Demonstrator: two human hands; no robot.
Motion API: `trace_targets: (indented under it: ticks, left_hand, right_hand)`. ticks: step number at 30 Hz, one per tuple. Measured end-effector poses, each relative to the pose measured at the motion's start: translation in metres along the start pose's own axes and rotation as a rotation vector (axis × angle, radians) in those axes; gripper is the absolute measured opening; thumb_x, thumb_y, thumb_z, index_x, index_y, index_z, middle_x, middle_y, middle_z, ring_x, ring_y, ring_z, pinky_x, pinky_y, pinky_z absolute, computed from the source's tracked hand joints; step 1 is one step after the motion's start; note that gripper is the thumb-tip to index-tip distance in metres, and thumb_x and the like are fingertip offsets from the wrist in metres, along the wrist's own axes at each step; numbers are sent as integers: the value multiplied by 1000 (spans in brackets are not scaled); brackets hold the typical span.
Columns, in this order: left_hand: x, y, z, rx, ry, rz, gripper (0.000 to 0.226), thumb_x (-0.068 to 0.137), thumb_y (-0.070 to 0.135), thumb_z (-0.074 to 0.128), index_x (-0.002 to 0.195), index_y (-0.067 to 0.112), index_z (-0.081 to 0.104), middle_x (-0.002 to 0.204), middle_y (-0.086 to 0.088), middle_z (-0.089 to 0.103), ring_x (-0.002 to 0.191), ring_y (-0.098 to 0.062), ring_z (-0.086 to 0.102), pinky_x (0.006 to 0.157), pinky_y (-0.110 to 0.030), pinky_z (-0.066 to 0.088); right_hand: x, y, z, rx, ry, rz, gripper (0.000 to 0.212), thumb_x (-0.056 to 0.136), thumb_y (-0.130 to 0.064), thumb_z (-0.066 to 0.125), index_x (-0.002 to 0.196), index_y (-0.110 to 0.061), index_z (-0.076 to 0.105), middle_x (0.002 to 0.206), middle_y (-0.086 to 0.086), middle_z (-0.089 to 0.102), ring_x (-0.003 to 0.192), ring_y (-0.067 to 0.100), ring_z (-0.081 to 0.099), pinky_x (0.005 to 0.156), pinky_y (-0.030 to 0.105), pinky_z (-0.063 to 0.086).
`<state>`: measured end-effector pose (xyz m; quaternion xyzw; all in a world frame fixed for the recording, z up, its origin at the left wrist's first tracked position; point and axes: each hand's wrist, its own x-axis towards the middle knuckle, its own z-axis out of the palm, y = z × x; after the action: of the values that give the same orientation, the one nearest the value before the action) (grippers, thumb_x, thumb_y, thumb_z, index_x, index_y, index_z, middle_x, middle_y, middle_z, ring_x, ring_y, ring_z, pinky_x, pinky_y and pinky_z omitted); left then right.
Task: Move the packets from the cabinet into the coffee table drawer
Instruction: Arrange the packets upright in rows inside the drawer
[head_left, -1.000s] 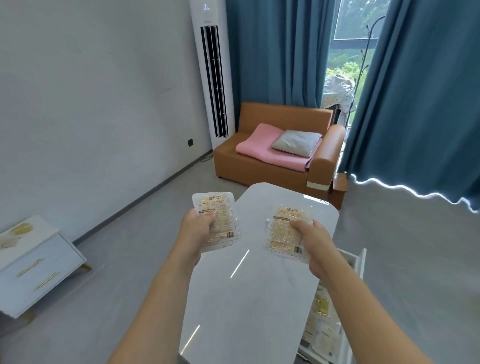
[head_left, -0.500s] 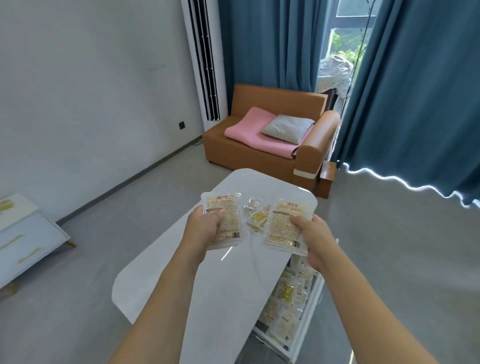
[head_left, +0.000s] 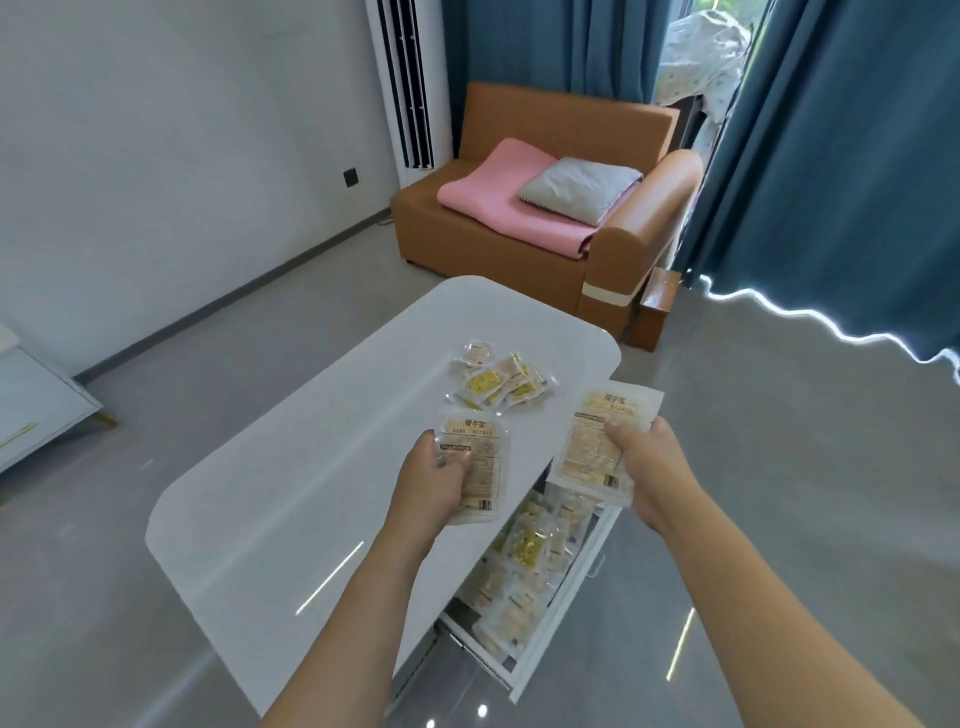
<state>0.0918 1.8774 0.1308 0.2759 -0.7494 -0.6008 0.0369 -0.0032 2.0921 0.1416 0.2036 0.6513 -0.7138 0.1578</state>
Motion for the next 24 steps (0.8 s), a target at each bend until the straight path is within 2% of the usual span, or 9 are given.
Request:
trace_targets:
  ticks: [4,7,9,13,14,17,19,21,24]
  left_hand:
    - [42,-101,79,70,-52,-33,8,95,26,59,100,33,58,101,11,69,89,-10,68,79,-38,59]
    - [77,-185,135,152,-77,-11,5,94,29,58,96,33,56,96,14,69,85,-8,68,76,-36,58]
    - [100,-243,165,216,-84,8,4,95,31,56,93,33,54,93,15,67,81,-5,67,70,-32,56]
    - [133,-359,210,288,-103,-18,4,95,35,52,95,35,48,95,17,62,82,-4,61,62,-28,49]
    - [139,-384,219,286,-116,-42,4,95,33,51,97,34,48,97,16,62,84,-5,62,65,-30,52]
    - [154,-443,242,321,-144,-98,19,96,28,51,114,31,55,112,10,65,98,-10,63,87,-37,55]
    - [162,-466,253,396,-189,-113,21,96,32,53,116,28,53,111,7,64,97,-12,62,89,-42,53]
    - [167,-478,263,527,-239,-118,28,95,38,52,120,24,48,111,2,65,96,-19,64,87,-41,53]
    - [171,-486,276,725,-291,-66,39,98,38,46,132,19,43,125,-5,61,111,-27,58,93,-42,49]
  right_hand:
    - [89,82,-15,-58,34,8,13,96,-15,57,104,-21,48,111,5,64,99,26,64,87,48,54]
    - [155,156,-22,-75,42,-11,21,96,-14,57,111,-23,46,105,-2,64,88,13,63,62,28,51]
    - [196,205,-28,-100,48,-17,26,96,-14,56,116,-23,43,103,-4,63,85,11,63,55,24,47]
    - [268,297,-43,-142,141,-100,21,96,-19,55,116,-22,46,103,-6,62,89,15,63,59,27,49]
    - [282,317,-47,-145,174,-127,19,97,-21,54,114,-22,46,102,-7,61,88,13,62,58,26,47]
    - [313,362,-53,-199,215,-203,16,97,-25,53,110,-22,43,94,-9,56,76,9,54,54,24,43]
    - [326,379,-52,-255,193,-269,17,98,-24,52,112,-21,42,92,-15,54,80,7,55,58,26,49]
    - [334,384,-47,-292,172,-327,17,98,-22,53,112,-21,45,98,-14,58,89,9,60,68,31,56]
    - [345,383,-40,-299,155,-355,16,97,-21,56,107,-24,44,101,-11,58,90,10,62,61,24,53]
